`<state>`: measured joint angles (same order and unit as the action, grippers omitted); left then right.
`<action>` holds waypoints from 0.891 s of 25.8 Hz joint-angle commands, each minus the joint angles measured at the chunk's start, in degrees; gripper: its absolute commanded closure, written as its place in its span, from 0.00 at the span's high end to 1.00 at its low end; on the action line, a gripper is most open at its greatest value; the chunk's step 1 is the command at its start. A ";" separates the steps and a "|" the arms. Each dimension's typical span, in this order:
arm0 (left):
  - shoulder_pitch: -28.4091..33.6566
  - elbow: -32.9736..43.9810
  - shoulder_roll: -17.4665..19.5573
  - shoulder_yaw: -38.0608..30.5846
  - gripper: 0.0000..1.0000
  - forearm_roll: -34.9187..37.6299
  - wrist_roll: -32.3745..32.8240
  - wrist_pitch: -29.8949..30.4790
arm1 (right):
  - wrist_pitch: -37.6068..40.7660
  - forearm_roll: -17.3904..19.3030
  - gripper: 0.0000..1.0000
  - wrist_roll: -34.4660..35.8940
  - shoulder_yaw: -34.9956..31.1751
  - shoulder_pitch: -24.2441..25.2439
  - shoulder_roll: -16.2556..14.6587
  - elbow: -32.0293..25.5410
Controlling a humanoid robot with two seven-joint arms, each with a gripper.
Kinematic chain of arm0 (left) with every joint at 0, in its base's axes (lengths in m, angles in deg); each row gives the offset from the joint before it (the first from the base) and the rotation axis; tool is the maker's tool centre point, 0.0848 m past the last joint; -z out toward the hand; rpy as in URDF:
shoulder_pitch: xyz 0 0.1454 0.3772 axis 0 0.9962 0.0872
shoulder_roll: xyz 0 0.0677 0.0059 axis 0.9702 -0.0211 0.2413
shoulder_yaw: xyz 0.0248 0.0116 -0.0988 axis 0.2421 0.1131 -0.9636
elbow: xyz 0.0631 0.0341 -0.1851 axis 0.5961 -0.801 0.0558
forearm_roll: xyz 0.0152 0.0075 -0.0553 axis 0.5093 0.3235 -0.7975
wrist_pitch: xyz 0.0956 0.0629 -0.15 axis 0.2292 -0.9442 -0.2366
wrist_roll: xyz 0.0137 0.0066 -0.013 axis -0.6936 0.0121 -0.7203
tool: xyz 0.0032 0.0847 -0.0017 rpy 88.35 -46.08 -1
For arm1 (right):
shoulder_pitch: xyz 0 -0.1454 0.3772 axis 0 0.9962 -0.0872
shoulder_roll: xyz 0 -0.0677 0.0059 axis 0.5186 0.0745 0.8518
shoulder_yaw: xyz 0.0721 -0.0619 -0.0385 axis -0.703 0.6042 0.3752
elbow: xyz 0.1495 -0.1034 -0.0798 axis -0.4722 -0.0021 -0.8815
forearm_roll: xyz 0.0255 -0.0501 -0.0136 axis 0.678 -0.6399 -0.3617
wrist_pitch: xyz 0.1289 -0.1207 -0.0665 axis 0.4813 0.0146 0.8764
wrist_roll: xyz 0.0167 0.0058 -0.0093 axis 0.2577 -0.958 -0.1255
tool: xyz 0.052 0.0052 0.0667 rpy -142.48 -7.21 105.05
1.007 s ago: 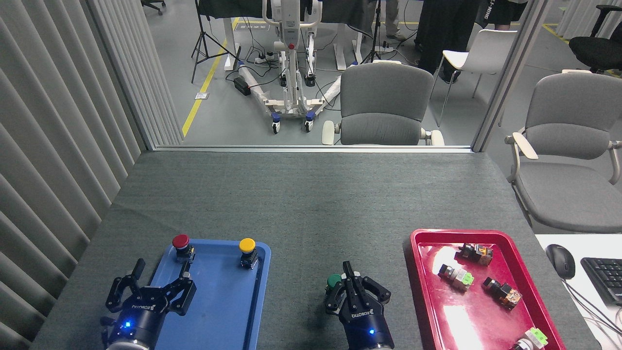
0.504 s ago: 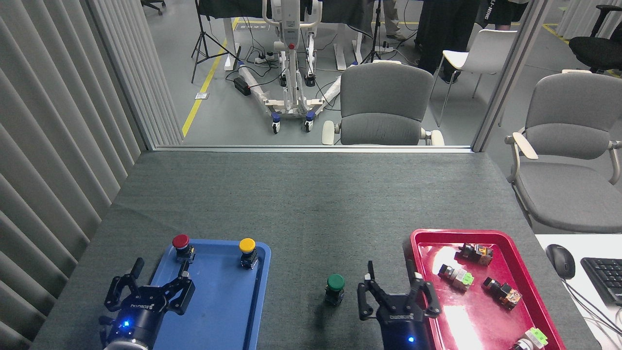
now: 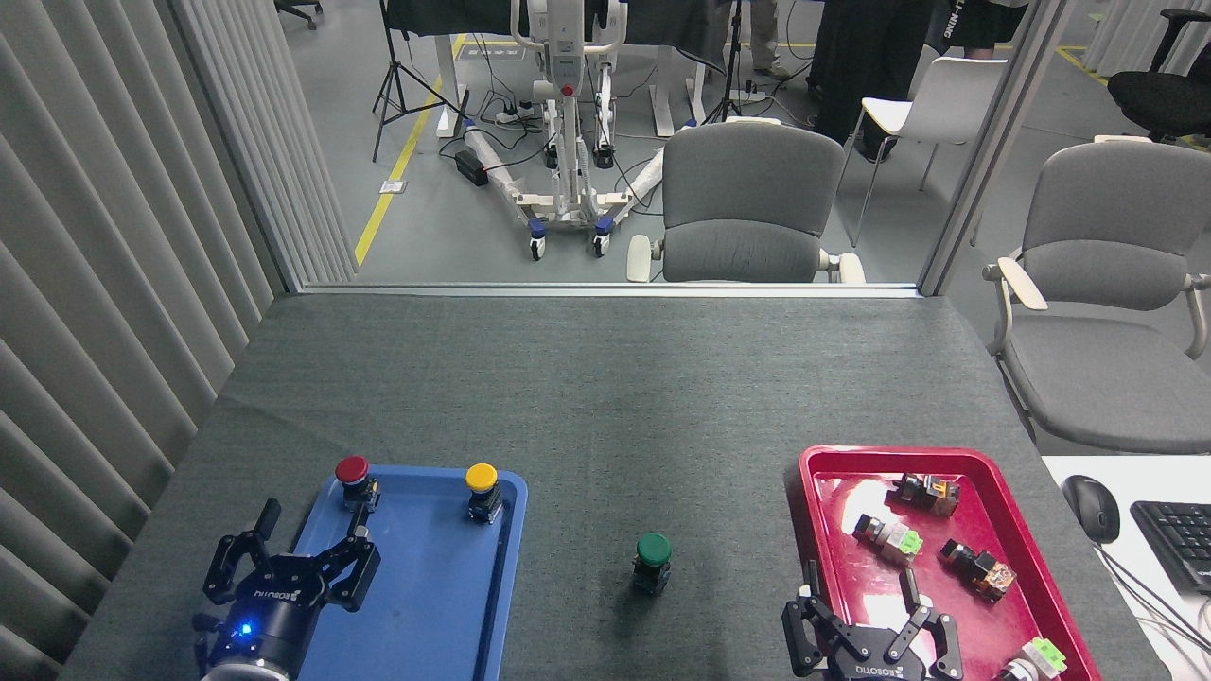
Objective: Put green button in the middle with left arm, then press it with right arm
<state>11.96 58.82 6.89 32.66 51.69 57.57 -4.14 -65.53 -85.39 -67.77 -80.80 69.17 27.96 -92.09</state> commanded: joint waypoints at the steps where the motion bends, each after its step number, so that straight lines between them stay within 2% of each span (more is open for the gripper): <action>1: -0.22 -0.04 -0.01 0.00 0.99 -0.02 0.02 -0.16 | 0.22 0.10 0.99 -0.18 0.06 0.05 0.06 0.09; 8: -0.75 0.13 -0.01 0.00 0.99 -0.02 0.02 -0.25 | -0.57 0.02 0.99 -0.18 1.82 -0.30 0.14 0.09; 23: -0.93 2.68 -0.27 0.00 0.99 -0.10 -0.16 -0.69 | 0.05 0.11 0.99 -0.18 1.29 0.14 0.06 -0.44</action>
<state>10.87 61.47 6.55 32.65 51.58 57.42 -4.79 -65.64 -85.35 -67.99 -79.19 69.08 28.05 -92.41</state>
